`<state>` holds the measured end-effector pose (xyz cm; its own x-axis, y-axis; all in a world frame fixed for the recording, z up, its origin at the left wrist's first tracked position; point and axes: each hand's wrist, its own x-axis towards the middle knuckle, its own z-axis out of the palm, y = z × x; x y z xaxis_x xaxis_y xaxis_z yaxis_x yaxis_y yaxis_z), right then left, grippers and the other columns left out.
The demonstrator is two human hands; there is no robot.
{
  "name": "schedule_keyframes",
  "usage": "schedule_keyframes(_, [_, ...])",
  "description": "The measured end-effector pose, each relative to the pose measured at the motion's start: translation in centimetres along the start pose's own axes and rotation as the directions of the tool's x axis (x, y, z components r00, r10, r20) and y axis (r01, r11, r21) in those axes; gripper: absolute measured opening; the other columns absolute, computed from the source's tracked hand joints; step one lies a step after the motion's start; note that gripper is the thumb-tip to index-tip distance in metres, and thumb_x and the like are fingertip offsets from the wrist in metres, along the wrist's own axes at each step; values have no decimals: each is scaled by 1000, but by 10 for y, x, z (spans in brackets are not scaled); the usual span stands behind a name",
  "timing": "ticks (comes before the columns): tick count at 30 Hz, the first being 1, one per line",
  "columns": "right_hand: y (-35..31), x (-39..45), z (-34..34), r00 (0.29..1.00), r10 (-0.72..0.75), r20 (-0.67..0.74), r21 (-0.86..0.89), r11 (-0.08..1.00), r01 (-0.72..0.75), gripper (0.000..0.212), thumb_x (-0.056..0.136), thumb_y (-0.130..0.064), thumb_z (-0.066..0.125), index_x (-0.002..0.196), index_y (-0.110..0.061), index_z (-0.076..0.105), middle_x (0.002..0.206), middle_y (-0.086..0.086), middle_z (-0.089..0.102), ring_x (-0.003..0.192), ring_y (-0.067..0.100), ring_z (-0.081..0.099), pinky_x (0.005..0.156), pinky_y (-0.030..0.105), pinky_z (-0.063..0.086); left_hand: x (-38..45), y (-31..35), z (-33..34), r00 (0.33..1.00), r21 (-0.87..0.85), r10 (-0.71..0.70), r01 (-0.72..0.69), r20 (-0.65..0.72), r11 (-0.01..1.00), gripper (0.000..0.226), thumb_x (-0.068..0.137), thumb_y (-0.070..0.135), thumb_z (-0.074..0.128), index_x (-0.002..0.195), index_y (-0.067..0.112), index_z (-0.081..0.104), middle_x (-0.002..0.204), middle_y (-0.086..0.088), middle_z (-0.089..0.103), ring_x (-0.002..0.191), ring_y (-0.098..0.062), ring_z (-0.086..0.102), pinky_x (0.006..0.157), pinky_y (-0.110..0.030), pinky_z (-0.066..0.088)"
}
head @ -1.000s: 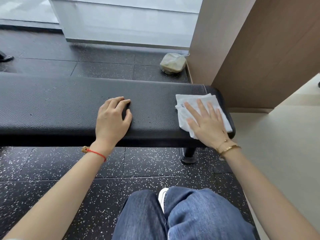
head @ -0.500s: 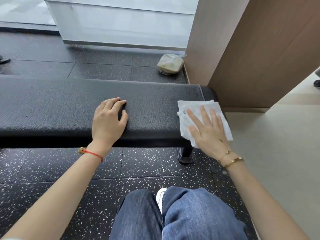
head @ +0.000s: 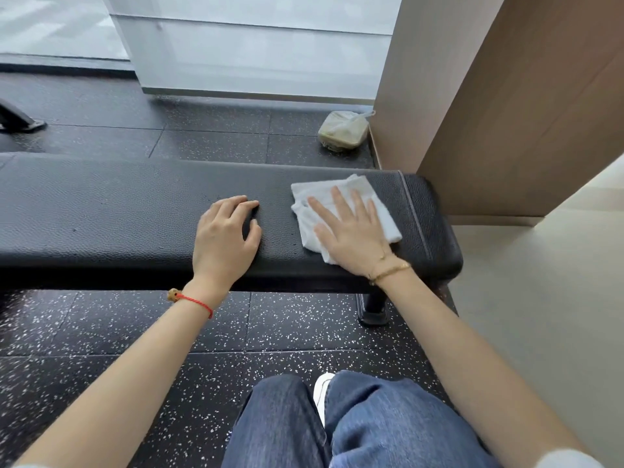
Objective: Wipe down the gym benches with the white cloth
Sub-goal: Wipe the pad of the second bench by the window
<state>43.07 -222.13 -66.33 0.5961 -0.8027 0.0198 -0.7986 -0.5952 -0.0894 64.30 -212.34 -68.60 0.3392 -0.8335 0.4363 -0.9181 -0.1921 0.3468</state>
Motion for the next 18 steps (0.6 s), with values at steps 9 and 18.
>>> schedule_keyframes(9, [80,17,-19,948,303,95,9,952,-305,53,100,-50,22,150,-53,5,165,0,-1,150,33,-3,119,52,-4,-1,5,-3,1000,18,-11,11,2,1000,35,94,26,52,126,15,62,131,-3,60,124,-21,50,108,-36,36])
schedule_keyframes(18, [-15,-19,3,989,-144,28,19,989,143,55,96,-57,10,150,-53,2,165,-1,-3,150,29,-7,119,51,-9,-1,4,-2,1000,19,-12,11,8,1000,35,94,25,52,126,15,62,130,-3,60,124,-22,50,107,-36,36])
